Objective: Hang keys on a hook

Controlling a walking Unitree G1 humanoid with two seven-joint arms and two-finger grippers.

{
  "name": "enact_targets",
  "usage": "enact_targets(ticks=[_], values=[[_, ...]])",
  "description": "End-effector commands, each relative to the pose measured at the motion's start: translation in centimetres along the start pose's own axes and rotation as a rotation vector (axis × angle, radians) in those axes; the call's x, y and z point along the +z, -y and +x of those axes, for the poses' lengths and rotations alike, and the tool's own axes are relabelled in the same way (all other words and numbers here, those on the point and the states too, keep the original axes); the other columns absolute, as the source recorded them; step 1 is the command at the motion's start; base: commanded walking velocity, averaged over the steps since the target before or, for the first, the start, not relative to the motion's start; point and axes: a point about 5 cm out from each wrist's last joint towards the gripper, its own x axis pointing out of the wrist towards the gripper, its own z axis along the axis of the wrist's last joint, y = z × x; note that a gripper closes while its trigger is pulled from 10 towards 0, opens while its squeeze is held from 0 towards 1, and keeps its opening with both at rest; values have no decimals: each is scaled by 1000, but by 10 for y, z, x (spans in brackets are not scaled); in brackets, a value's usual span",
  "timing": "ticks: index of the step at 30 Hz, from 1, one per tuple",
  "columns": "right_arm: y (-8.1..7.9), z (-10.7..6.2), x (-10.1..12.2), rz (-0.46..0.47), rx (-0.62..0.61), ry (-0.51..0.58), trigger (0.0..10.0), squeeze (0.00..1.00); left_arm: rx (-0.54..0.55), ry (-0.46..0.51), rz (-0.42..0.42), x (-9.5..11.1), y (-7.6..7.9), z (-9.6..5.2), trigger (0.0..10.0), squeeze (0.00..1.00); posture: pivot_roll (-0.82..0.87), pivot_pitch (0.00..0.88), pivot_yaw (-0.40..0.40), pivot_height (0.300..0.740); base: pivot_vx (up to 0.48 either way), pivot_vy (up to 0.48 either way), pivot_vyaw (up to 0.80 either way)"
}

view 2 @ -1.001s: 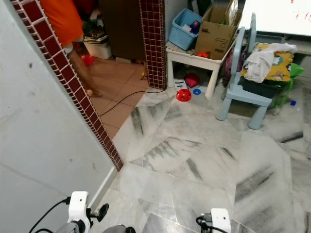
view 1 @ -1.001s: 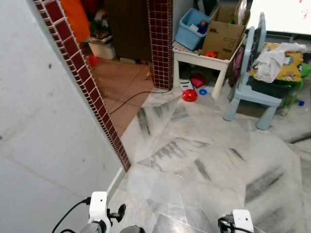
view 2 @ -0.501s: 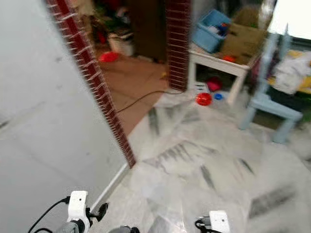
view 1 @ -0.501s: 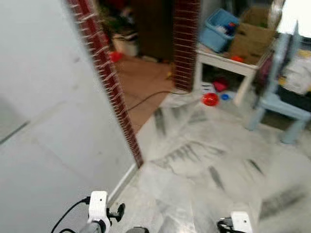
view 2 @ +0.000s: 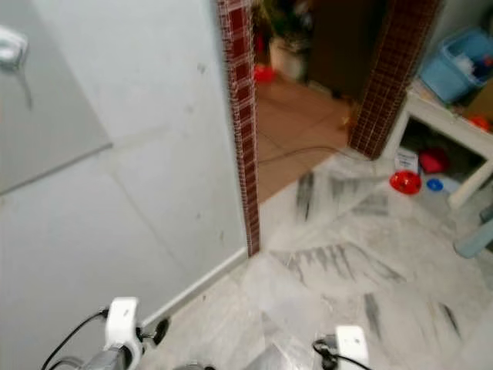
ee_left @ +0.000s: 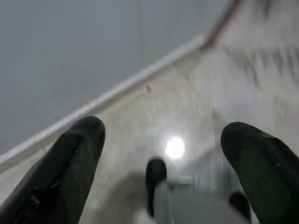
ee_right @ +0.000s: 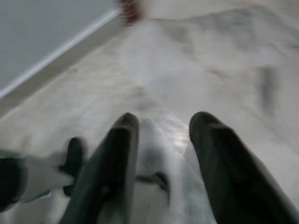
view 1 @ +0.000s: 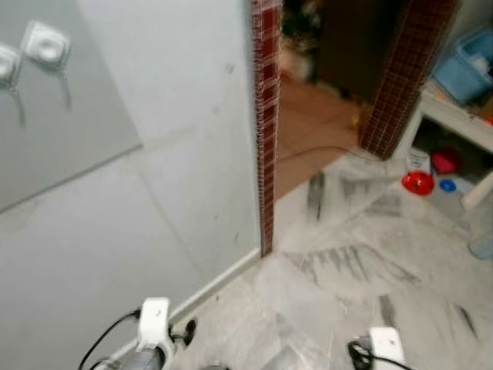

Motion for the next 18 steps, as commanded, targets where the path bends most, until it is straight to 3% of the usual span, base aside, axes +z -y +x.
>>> enact_targets(ticks=[1, 18], values=[[6, -3, -5, 8, -21, -24, 10000, 0, 7, -18, -18, -7, 0, -3, 10000, 0, -61, 59, 61, 721, 0, 0, 800], [12, 1, 6, 0, -21, -5, 10000, 0, 31, 12, -65, 0, 7, 3, 10000, 0, -67, 24, 4, 721, 0, 0, 800]])
